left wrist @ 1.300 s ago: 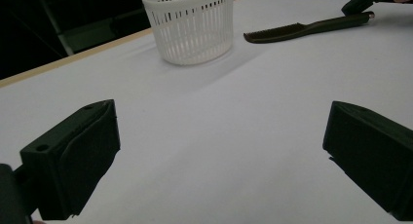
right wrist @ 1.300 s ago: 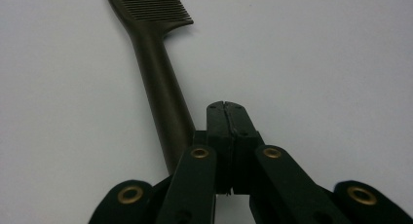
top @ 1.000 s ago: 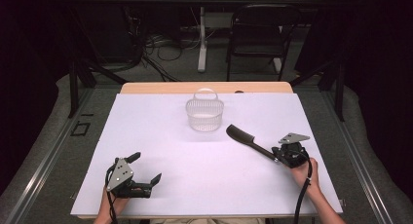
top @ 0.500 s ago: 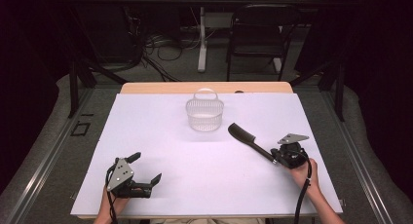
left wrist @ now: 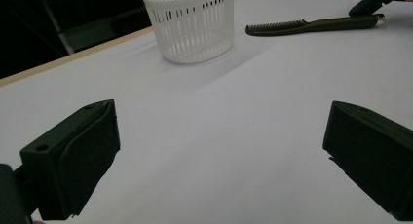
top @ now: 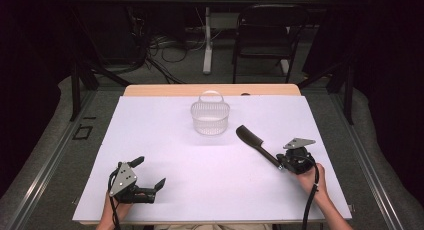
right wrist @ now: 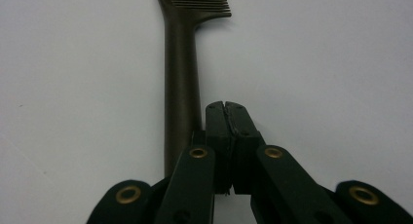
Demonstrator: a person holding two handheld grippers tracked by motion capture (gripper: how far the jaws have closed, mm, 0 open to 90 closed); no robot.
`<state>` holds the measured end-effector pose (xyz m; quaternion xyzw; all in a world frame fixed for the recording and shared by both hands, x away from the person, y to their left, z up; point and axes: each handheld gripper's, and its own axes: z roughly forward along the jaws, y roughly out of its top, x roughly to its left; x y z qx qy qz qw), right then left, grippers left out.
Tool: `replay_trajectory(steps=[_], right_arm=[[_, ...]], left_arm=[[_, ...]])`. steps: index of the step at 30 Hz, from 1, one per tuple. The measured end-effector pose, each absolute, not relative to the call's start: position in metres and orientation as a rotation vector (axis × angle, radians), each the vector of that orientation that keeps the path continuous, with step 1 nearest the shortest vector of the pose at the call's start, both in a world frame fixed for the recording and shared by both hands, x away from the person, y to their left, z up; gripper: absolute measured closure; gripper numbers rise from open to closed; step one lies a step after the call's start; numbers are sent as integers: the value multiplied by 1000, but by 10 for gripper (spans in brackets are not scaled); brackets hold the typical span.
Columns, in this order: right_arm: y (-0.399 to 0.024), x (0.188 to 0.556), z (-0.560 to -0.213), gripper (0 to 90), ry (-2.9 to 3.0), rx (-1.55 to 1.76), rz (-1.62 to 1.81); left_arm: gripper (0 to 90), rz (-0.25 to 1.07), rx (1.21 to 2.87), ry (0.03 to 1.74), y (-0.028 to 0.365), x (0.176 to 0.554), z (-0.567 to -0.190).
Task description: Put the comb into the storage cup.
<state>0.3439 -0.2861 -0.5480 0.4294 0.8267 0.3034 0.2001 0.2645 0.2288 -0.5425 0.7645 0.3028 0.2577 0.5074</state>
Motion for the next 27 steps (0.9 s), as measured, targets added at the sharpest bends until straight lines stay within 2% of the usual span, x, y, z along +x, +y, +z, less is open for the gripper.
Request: replay_trajectory(steps=[9,18,27], right_arm=[[-284,344,-548,891,2319,1203,846],[-288,343,-545,832,2292,1219,863],[-291,341,-537,645,2275,1188,848]], left_arm=[[2,621,1842,730,229,264,-543],[3,622,1846,728,229,265,-543],[2,621,1844,727,228,265,-543]])
